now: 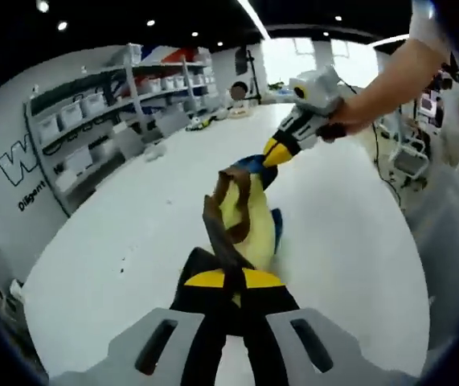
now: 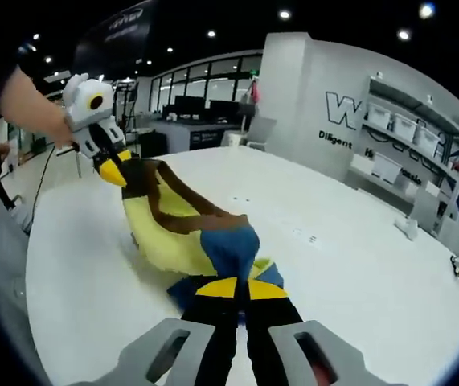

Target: Fold the garment on the visible template until the final outline fits inside the template.

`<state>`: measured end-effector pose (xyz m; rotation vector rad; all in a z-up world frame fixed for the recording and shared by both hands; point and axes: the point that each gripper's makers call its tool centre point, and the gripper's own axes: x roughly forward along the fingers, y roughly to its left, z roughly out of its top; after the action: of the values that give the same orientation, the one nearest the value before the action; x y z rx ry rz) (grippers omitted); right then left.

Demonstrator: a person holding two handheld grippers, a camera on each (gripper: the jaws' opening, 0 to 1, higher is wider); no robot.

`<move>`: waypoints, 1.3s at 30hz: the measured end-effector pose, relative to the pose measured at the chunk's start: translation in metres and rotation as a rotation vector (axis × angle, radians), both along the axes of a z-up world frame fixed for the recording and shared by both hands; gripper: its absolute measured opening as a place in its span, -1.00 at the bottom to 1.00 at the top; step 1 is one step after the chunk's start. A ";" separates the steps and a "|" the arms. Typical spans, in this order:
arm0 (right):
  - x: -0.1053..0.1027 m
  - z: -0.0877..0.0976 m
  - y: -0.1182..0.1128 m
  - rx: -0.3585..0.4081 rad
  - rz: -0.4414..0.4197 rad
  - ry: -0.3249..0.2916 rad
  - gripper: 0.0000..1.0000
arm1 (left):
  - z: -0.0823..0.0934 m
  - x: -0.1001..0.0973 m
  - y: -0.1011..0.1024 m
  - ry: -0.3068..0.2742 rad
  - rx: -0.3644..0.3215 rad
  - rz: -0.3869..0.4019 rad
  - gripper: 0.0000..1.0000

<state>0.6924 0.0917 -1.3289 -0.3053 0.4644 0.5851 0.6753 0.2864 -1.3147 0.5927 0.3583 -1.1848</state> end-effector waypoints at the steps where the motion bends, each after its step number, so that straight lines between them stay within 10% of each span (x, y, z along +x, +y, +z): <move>1: -0.002 -0.001 -0.001 -0.003 -0.002 0.005 -1.00 | -0.004 -0.007 0.004 -0.023 0.010 0.005 -0.85; 10: -0.014 -0.016 0.009 -0.022 0.022 0.039 -1.00 | -0.034 -0.032 0.013 0.041 0.006 0.066 -0.84; 20: -0.018 -0.017 0.008 -0.027 0.037 0.039 -1.00 | -0.049 -0.022 -0.011 0.172 -0.062 0.110 -0.39; 23: -0.021 -0.018 0.009 -0.036 0.046 0.037 -1.00 | -0.071 -0.024 -0.013 0.287 -0.039 0.131 -0.44; 35: -0.029 -0.020 0.006 -0.036 0.055 0.035 -1.00 | -0.095 -0.015 -0.013 0.372 -0.043 0.223 -0.55; 39: -0.032 -0.021 0.004 -0.039 0.059 0.039 -1.00 | -0.107 -0.019 -0.006 0.404 0.006 0.228 -0.92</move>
<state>0.6604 0.0955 -1.3498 -0.3457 0.5056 0.6407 0.6558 0.2800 -1.4216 0.3035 0.7524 -1.0781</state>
